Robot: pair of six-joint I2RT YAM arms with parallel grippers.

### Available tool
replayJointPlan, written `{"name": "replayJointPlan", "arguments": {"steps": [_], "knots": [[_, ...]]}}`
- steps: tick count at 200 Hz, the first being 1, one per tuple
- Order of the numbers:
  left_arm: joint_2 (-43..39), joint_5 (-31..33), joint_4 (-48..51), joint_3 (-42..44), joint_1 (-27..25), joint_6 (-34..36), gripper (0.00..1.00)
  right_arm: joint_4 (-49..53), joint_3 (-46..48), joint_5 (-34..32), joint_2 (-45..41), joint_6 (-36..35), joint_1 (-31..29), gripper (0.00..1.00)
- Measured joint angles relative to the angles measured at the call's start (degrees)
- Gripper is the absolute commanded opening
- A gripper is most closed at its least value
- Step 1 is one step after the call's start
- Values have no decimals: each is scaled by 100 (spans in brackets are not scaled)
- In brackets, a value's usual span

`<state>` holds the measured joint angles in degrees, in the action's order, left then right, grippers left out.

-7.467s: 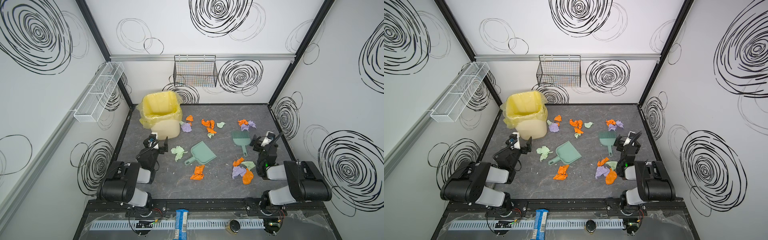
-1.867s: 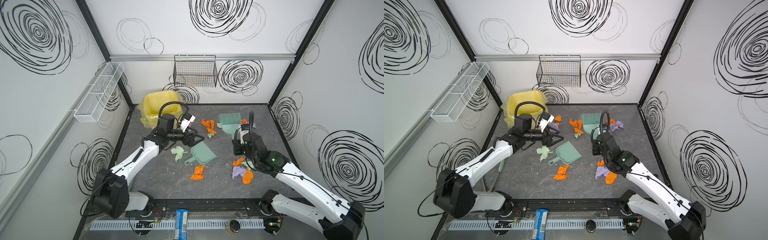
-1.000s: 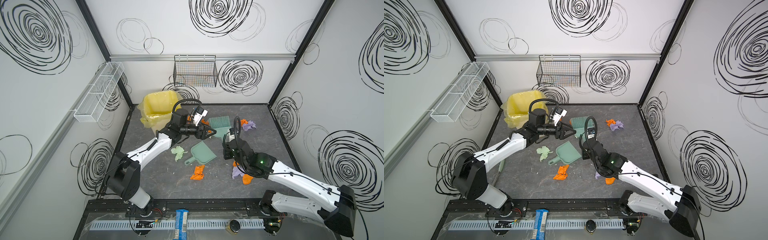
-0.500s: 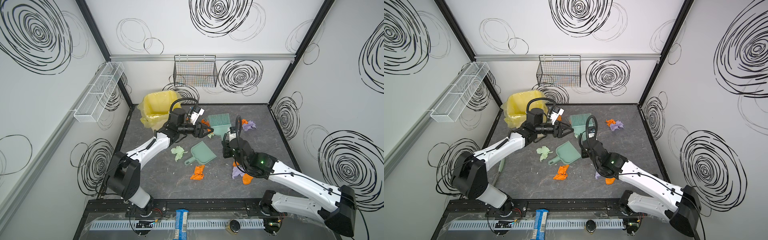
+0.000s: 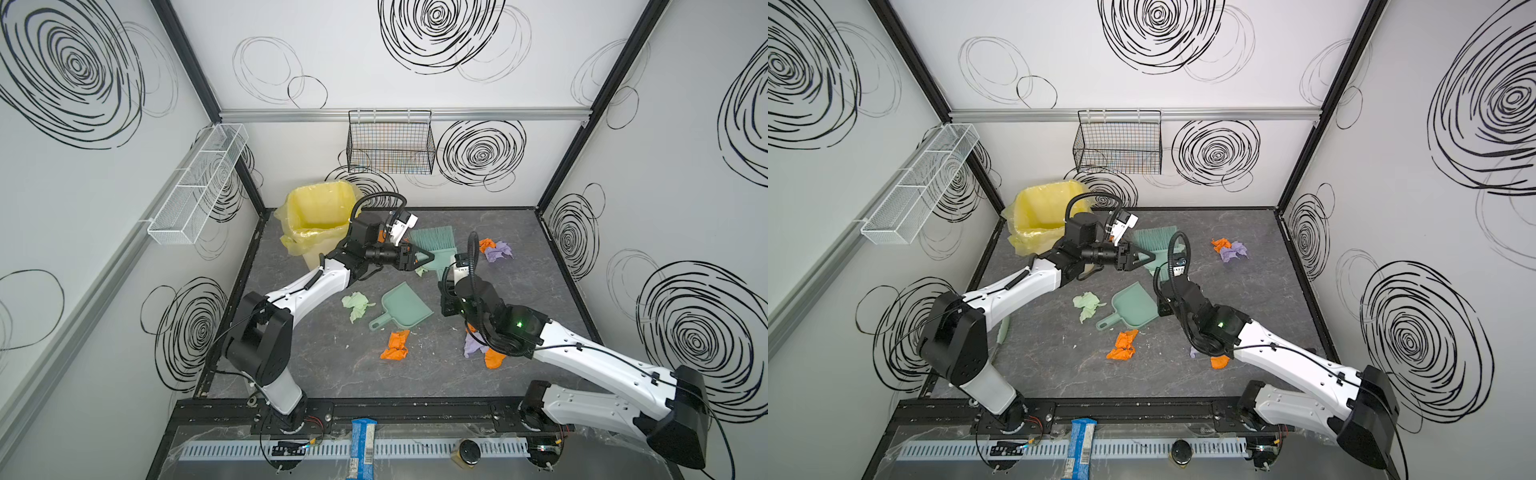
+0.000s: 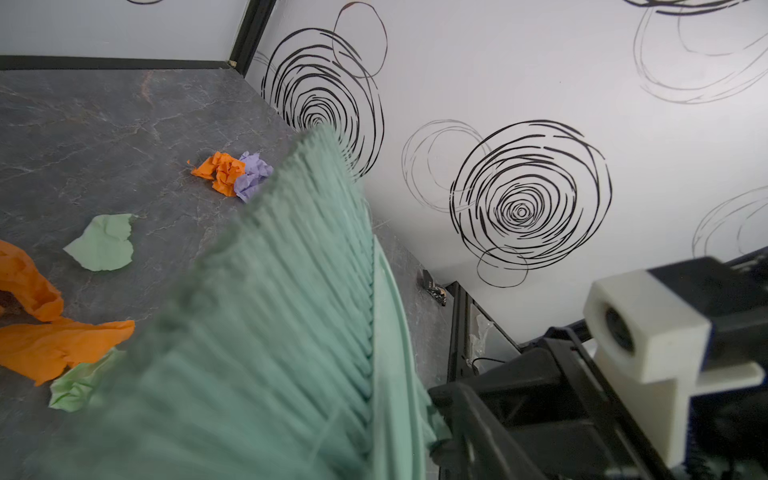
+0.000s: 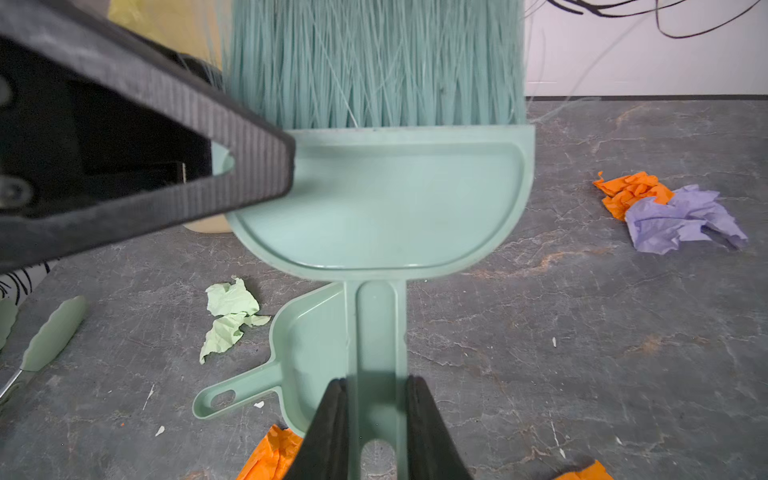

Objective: Sweep away the paper scraps from the table

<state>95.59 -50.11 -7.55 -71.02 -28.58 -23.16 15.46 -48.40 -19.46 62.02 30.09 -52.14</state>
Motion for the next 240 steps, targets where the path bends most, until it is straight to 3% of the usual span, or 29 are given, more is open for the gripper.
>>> {"name": "replayJointPlan", "arguments": {"steps": [50, 88, 119, 126, 147, 194, 240], "knots": [[50, -15, 15, -2, -31, -31, 26, -275, 2, -70, 98, 2, -74, 0], [55, -63, 15, -2, -28, -72, 21, -376, 4, -175, 227, 0, -127, 0], [55, -179, 4, -2, -31, -107, 5, -402, 22, -249, 330, 0, -170, 5], [52, -212, -7, -2, -31, -90, 0, -420, 44, -251, 332, 0, -175, 8], [52, -258, 11, -2, -24, -87, 0, -531, 109, -258, 317, -2, -184, 19], [-15, -387, -105, 179, 142, -173, 0, -1403, 802, 35, -380, 9, -219, 62], [-448, -509, -1471, 905, 765, -1449, 0, -3209, 2059, 1270, -1530, 323, 337, 68]]}}
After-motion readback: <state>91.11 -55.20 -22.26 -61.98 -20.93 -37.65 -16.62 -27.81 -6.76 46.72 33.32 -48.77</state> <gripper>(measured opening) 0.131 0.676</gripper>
